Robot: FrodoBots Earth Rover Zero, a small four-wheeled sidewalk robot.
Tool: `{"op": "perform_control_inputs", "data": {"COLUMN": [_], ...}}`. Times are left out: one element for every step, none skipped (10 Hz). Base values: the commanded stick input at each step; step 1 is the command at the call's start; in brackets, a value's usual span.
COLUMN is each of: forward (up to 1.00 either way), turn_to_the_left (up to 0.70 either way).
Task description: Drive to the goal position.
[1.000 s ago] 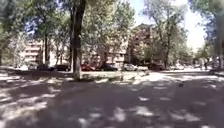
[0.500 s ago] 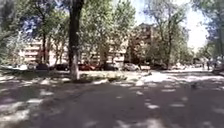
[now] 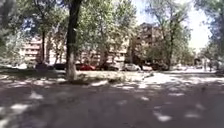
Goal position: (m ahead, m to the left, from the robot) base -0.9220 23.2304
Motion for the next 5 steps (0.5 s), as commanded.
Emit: {"op": "perform_control_inputs", "data": {"forward": [0.00,0.00,0.00,0.00,0.00], "turn_to_the_left": [-0.47,-0.79,-0.85,-0.85,-0.85]}}
